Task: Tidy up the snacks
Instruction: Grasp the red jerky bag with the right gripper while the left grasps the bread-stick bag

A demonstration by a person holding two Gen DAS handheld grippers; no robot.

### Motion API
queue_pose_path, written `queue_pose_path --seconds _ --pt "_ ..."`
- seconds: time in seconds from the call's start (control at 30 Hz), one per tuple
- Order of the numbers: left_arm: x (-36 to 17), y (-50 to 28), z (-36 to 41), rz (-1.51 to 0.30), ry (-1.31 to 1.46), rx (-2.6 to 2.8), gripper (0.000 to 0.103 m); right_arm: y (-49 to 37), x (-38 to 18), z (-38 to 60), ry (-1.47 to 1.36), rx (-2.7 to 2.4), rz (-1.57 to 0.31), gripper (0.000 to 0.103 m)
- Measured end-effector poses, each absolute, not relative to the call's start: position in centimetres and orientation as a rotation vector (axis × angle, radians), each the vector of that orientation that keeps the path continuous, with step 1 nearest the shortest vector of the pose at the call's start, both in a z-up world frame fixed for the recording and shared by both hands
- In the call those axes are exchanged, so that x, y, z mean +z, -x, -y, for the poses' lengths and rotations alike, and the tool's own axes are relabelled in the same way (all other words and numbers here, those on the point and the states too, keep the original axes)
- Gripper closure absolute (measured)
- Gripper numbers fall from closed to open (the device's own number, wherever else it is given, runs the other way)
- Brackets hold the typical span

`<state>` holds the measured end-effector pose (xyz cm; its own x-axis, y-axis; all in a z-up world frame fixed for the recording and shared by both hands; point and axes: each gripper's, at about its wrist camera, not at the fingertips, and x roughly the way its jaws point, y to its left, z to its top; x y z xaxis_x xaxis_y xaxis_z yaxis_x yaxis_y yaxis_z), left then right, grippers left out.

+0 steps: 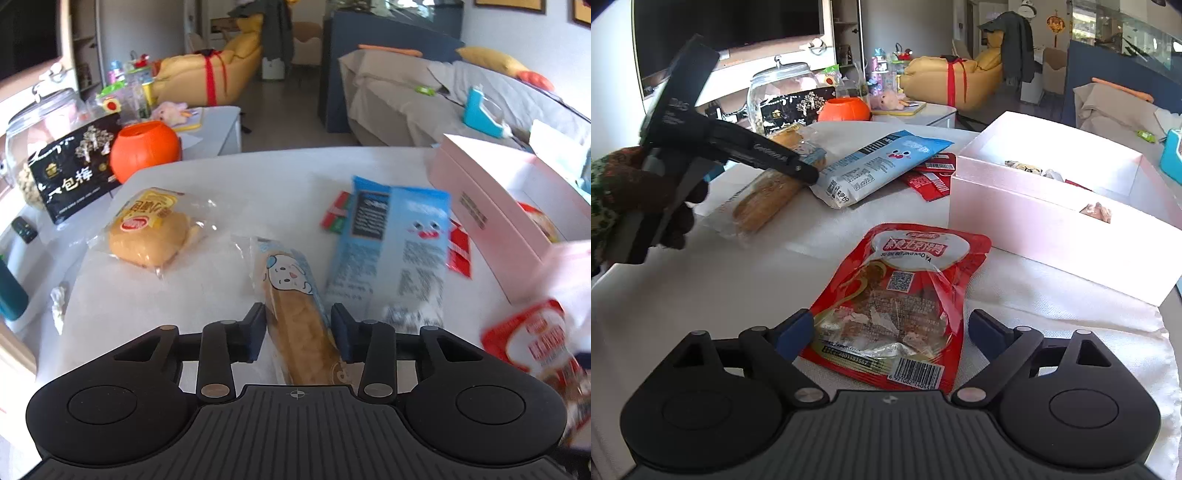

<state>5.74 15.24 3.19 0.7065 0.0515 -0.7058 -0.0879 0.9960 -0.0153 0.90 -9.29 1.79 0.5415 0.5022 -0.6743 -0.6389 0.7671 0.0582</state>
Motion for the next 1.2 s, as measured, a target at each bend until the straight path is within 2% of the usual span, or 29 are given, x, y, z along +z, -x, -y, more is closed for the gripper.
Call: queue_pose_path --seconds 0.07,0.13,0.4,0.53,0.77,1.2 --pt "3.3 -4.6 -14.7 -0.785 0.057 0.052 0.063 -0.9 1.8 9.1 0.205 0.676 -0.736 0.009" --pt "3.4 -3.3 -14.0 -0.787 0.08 0.02 0.065 -1.0 1.9 9.0 0.187 0.665 -0.757 0.0" --pt "2.7 3.1 -11.0 -0.775 0.166 -0.096 0.066 -0.4 2.6 7.8 0.224 0.658 -0.843 0.001" --pt "2.7 3.4 -9.9 -0.778 0.138 -0.115 0.066 -2.3 3.5 8.1 0.07 0.605 -0.884 0.001" --pt "2.4 3.3 -10.3 -0.767 0.162 -0.119 0.065 -4.2 3.6 5.8 0.026 0.539 -0.898 0.001" --pt "2.4 3.0 -11.8 -0.748 0.235 -0.057 0.064 -1.4 4.6 10.3 0.154 0.46 -0.791 0.002"
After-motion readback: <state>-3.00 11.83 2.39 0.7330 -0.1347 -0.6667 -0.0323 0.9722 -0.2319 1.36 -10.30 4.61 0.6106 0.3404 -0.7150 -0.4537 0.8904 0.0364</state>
